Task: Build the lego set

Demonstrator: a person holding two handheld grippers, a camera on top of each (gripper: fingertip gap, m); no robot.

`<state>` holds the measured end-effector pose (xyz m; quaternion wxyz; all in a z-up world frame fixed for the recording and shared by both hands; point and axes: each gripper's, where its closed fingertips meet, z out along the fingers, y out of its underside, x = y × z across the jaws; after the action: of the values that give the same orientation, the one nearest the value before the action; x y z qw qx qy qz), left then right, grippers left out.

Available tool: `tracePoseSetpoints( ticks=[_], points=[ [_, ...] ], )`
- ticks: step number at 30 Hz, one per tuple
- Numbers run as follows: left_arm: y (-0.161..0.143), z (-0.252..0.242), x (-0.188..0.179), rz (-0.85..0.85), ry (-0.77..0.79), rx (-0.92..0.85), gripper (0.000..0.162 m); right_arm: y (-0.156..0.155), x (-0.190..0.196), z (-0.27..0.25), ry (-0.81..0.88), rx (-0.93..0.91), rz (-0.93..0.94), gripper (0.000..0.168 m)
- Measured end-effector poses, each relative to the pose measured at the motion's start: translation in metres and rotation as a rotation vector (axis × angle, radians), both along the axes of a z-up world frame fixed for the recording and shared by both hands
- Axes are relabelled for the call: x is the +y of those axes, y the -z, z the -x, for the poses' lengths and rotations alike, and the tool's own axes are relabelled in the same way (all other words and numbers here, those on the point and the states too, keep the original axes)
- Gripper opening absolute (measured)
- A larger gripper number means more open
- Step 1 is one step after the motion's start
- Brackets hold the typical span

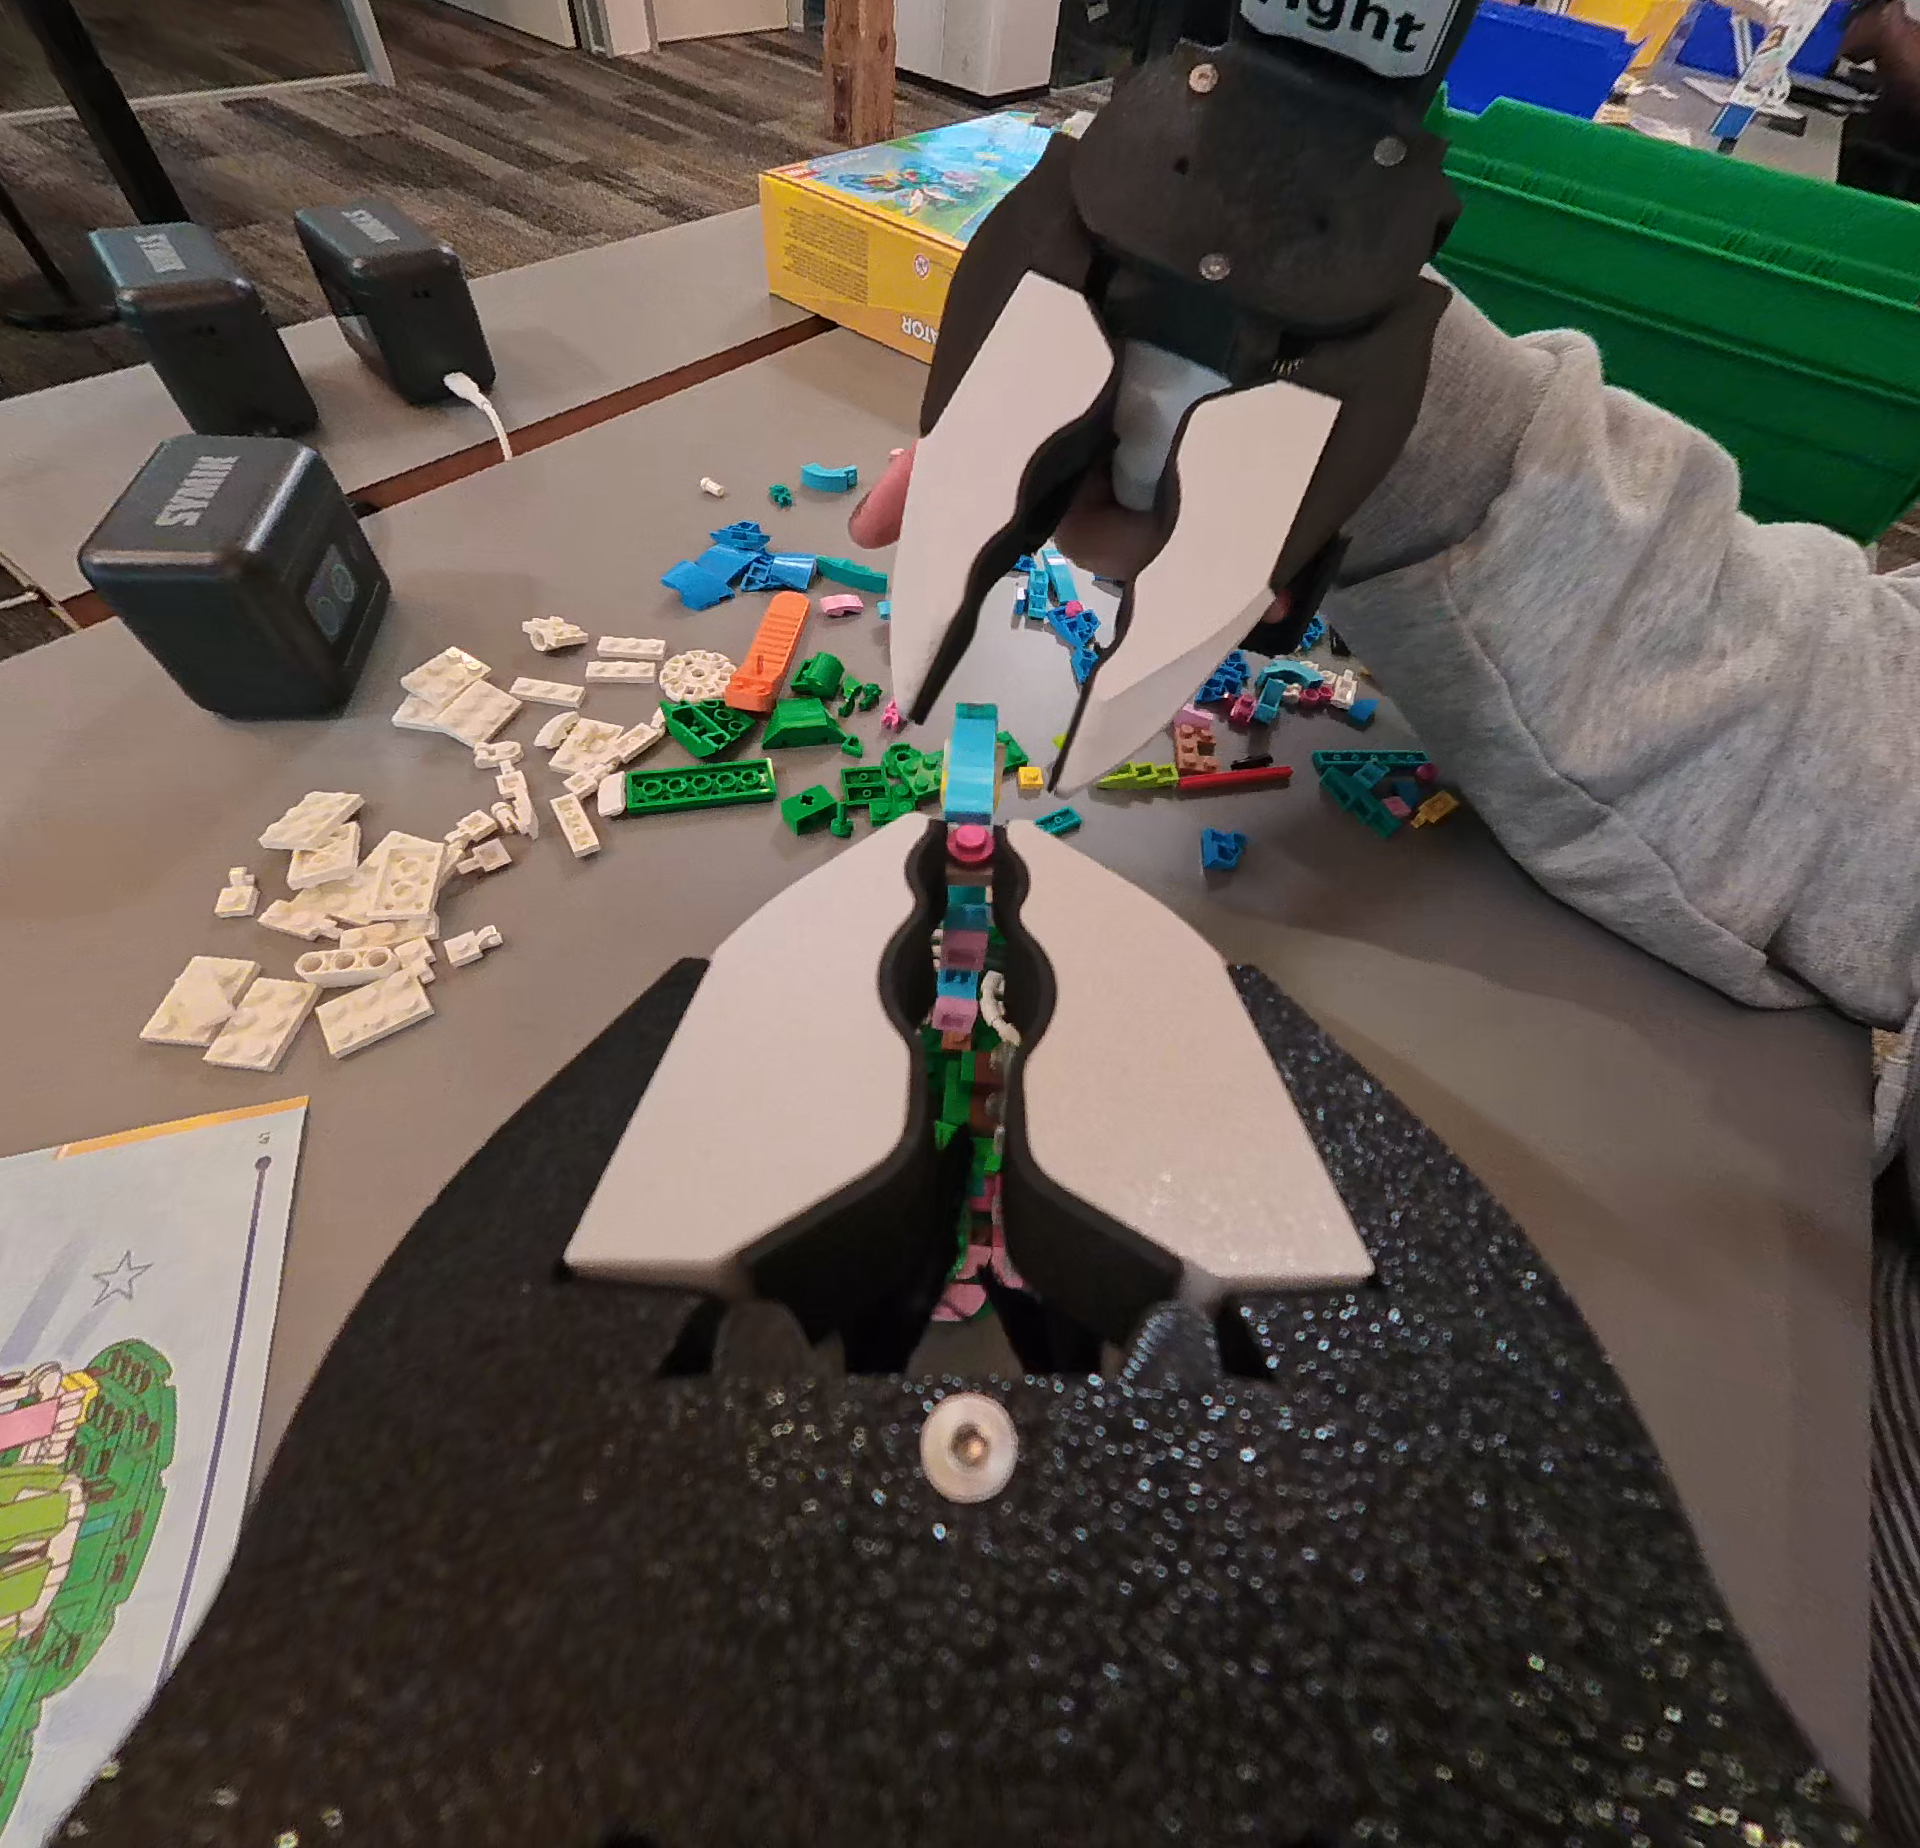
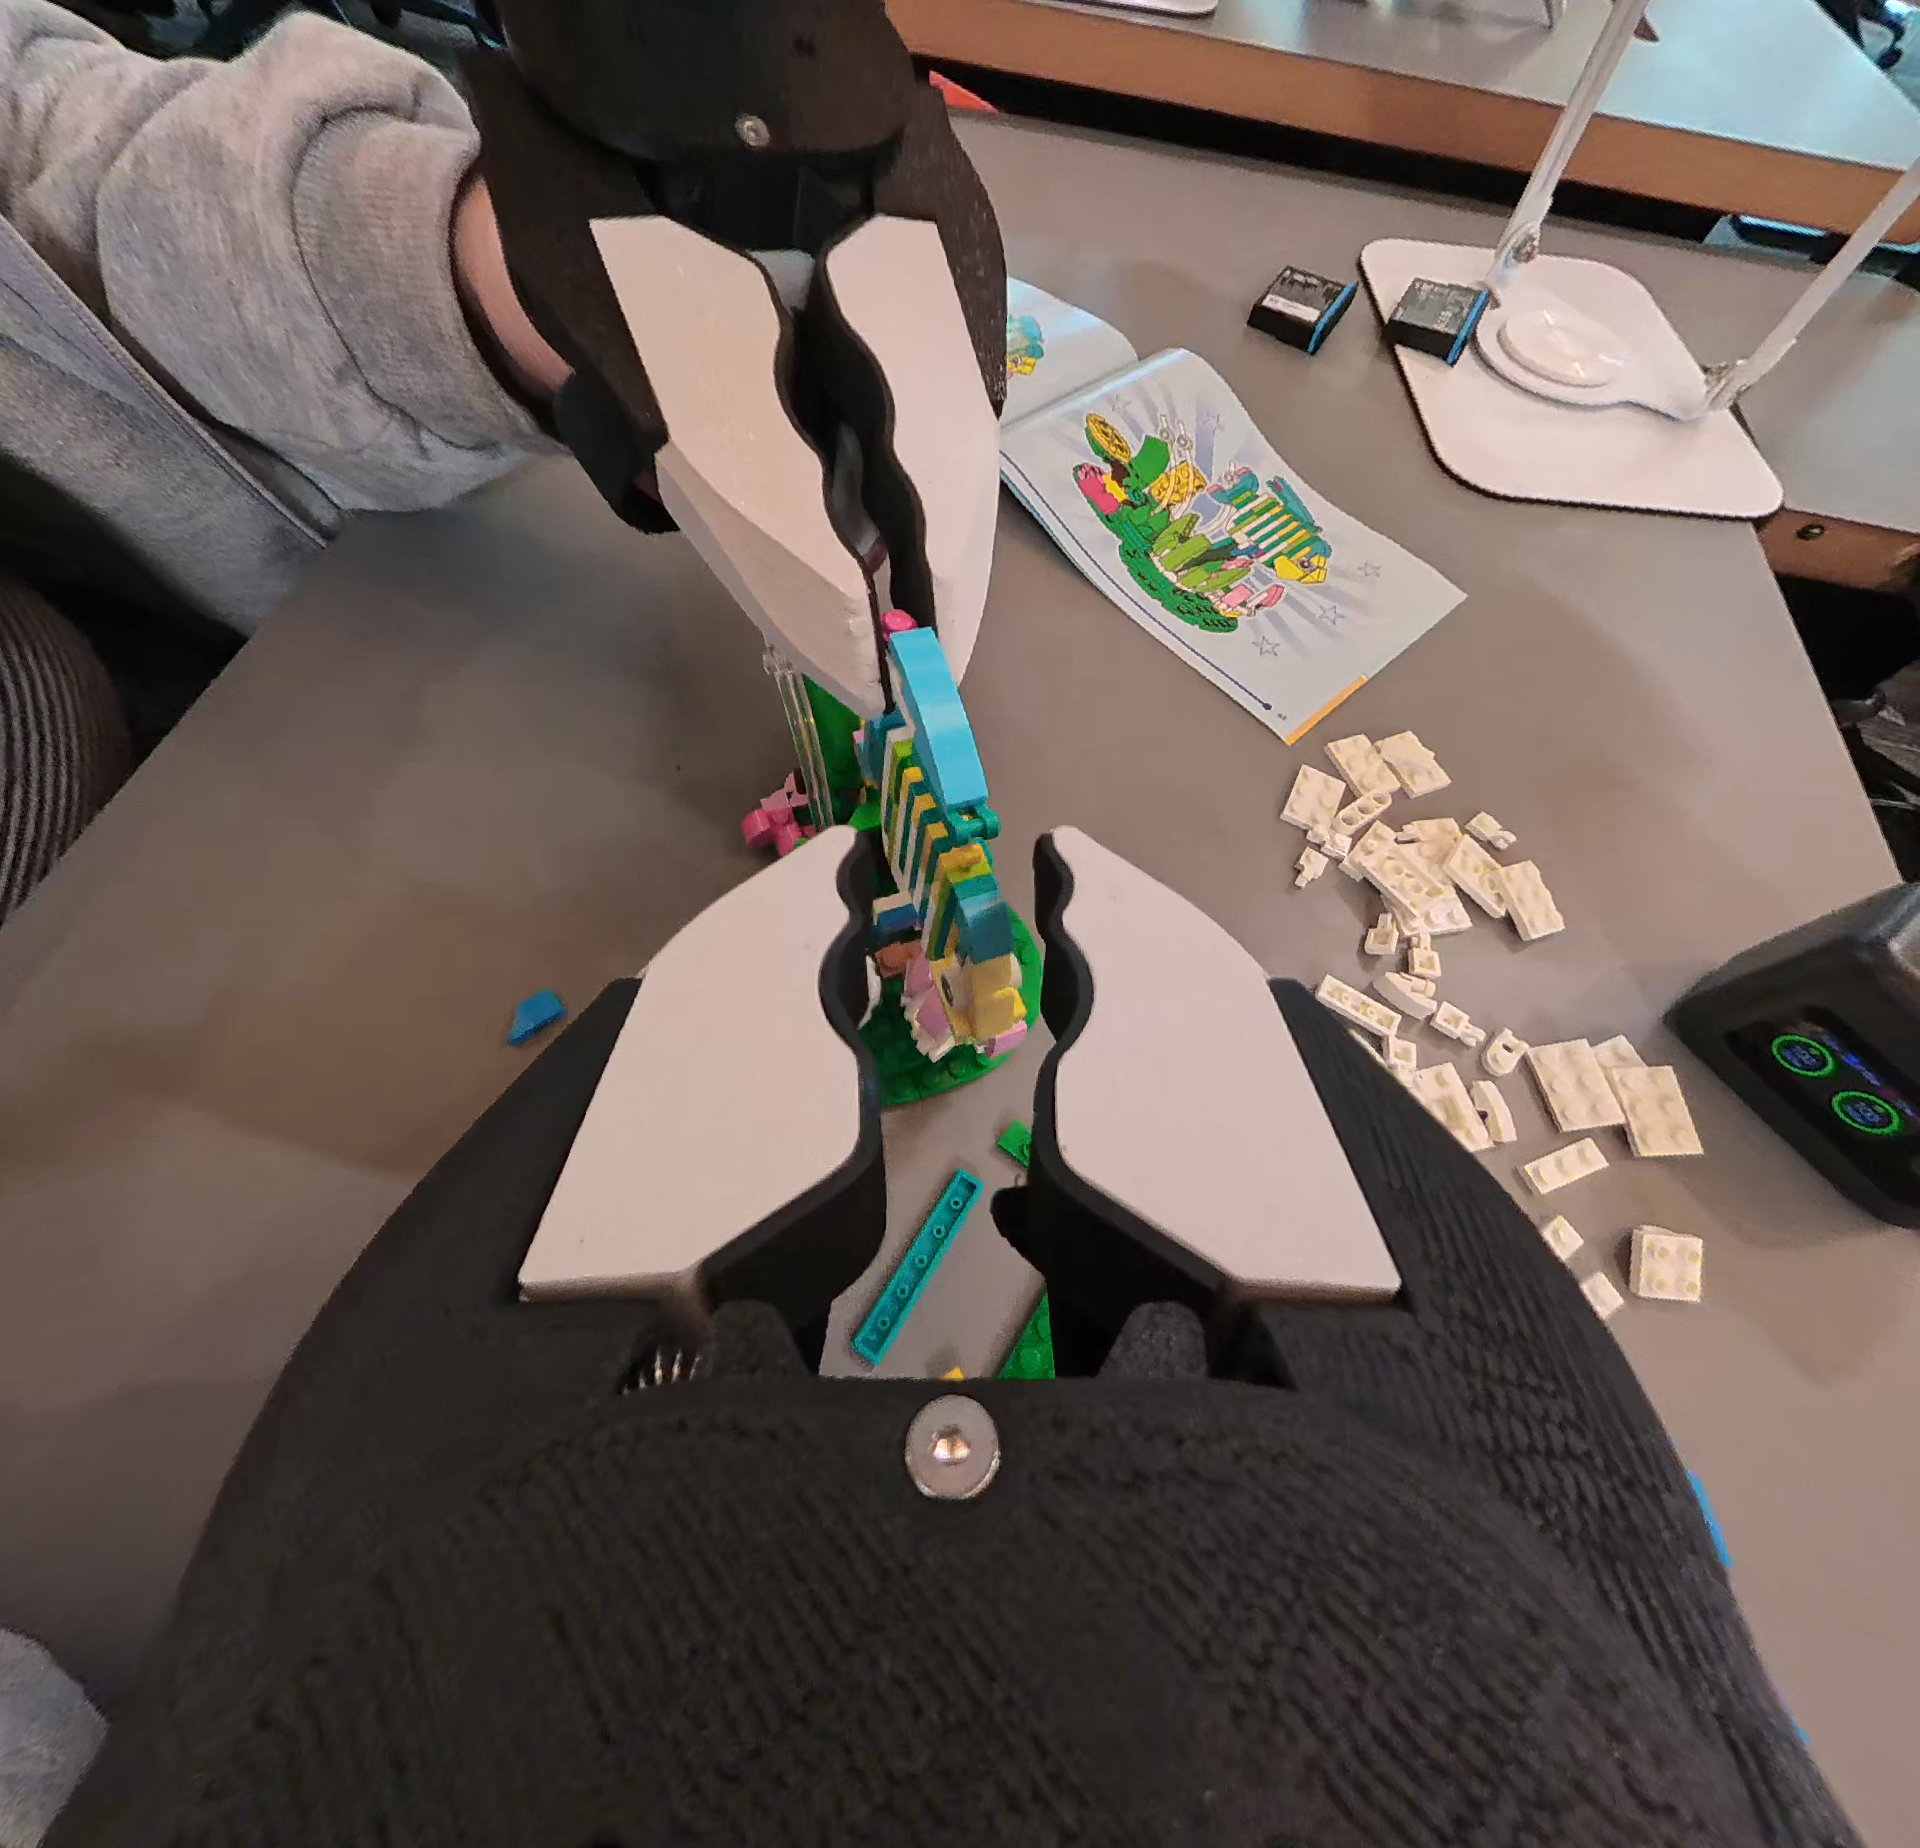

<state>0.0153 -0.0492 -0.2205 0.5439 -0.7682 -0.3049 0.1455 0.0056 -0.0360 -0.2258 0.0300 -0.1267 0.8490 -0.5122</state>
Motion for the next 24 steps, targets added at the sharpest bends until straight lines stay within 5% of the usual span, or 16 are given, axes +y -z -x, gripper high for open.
tracePoseSetpoints(
  ticks=[24],
  points=[
    [-0.002, 0.000, -0.001, -0.022, -0.001, -0.003, 0.008, 0.020, 0.001, 0.003, -0.003, -0.018, -0.070, 0.014]
  ],
)
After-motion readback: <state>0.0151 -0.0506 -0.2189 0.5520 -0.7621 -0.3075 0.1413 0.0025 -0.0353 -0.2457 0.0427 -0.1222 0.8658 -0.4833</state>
